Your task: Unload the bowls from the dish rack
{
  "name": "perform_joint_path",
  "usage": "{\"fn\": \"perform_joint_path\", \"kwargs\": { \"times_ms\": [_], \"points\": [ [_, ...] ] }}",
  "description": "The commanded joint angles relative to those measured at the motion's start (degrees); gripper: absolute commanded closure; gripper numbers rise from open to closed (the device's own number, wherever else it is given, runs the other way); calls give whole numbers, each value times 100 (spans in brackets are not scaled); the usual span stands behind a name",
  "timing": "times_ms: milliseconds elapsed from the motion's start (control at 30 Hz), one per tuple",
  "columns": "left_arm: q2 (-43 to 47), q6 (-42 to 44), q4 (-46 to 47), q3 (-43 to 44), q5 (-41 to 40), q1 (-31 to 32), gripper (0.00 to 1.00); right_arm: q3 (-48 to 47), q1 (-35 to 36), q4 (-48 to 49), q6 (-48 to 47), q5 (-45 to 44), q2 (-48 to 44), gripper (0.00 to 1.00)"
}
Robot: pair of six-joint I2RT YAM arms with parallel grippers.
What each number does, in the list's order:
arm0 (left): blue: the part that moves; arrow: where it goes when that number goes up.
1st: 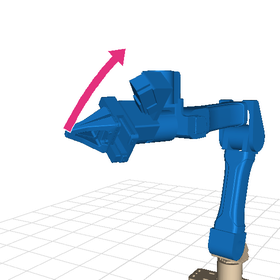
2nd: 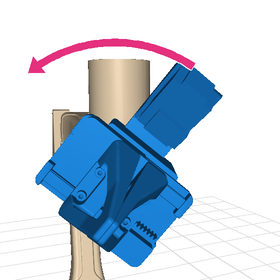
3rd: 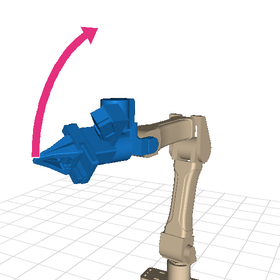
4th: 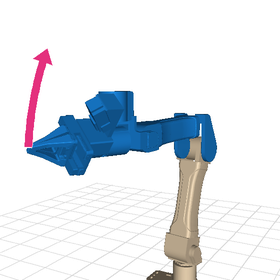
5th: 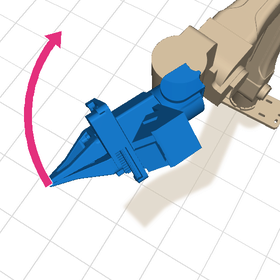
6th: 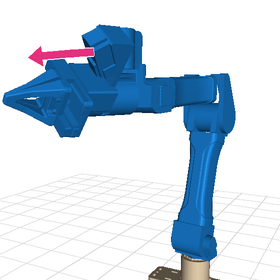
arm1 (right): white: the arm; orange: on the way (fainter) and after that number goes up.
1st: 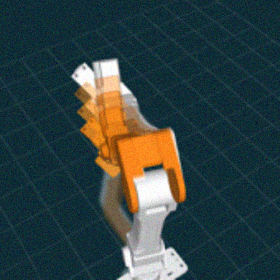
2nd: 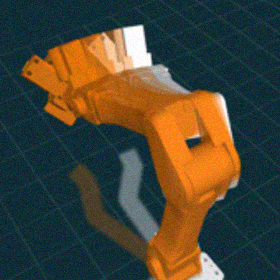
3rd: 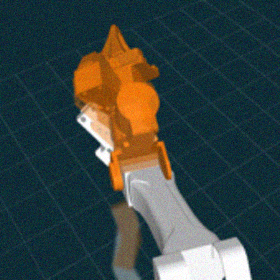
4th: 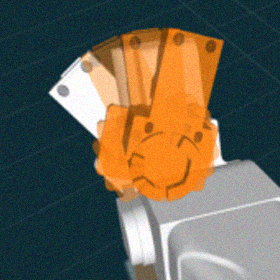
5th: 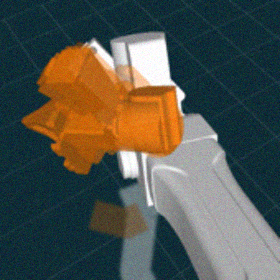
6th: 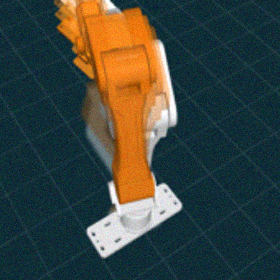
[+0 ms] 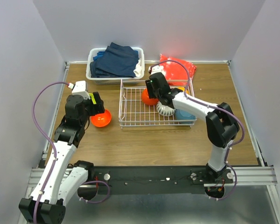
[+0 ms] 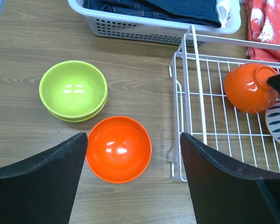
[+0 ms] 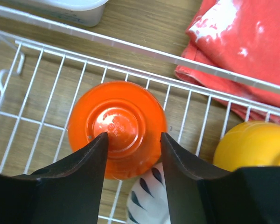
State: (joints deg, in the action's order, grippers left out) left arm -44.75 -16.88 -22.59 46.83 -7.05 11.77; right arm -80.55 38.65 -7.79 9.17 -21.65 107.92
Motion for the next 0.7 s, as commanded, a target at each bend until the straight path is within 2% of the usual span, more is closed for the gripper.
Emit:
{"fn": "perform_joint_path", "kwargs": {
  "times_ms": [0,167,333,667],
  "points": [
    [90,80,9,-60,-148,53,11,101,186,-160,-863,249,-552,39],
    [116,80,9,-51,-148,71,11,233,607,-513,-1995,266,-553,32],
    [177,133,-17,-51,-279,168,11,190,749,-583,-2419,249,-351,30],
    [353,203,-9,-77,-517,334,11,-101,1153,-478,-3543,-857,290,18]
  ]
}}
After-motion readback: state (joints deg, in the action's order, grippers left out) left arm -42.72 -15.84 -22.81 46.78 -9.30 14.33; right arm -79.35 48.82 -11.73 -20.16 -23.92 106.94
